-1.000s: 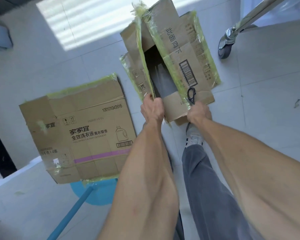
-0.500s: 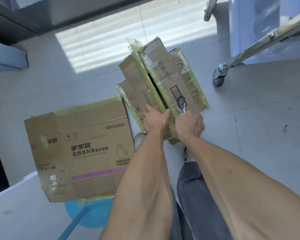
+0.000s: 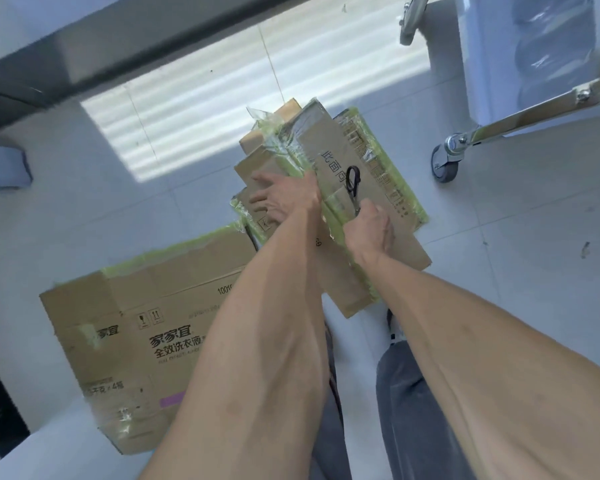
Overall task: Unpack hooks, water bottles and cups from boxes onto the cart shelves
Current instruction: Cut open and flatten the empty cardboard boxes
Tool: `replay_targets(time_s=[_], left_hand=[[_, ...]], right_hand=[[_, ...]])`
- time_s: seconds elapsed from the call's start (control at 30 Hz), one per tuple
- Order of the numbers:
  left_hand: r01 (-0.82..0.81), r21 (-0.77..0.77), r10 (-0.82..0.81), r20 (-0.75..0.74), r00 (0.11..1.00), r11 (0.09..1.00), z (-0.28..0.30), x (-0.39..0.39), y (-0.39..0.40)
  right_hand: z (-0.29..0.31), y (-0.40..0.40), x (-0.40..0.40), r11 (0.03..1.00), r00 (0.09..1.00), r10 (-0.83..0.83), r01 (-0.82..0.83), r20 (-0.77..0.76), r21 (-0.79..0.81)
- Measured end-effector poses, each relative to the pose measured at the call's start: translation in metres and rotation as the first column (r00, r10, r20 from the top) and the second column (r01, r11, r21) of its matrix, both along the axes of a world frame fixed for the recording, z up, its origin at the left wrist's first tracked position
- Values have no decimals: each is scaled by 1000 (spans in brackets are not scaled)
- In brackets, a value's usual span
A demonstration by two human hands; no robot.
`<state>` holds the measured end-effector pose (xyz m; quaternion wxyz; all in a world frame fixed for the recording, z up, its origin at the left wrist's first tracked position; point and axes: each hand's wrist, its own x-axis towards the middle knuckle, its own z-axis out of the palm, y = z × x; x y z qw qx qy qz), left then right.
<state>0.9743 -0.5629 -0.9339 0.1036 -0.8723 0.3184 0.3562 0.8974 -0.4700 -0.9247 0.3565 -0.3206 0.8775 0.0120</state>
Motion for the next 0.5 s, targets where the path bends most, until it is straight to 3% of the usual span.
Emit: replay_targets(time_s=[0.17, 0.3, 0.4, 0.5], left_hand=[[16, 19, -17, 33, 999, 1000, -17, 10, -24], [37, -79, -36, 16, 999, 996, -19, 18, -19], [-29, -151, 17, -80, 997, 988, -15, 32, -16], [-195, -218, 141, -238, 961, 956, -9, 52, -11]], right_hand=[[-23, -31, 19, 997, 998, -67, 68, 15, -29], [-27, -51, 36, 983, 987, -155, 151, -31, -107], [-26, -62, 50, 988, 994, -105, 105, 9, -115], [-26, -70, 57, 994, 994, -111, 111, 3, -24]])
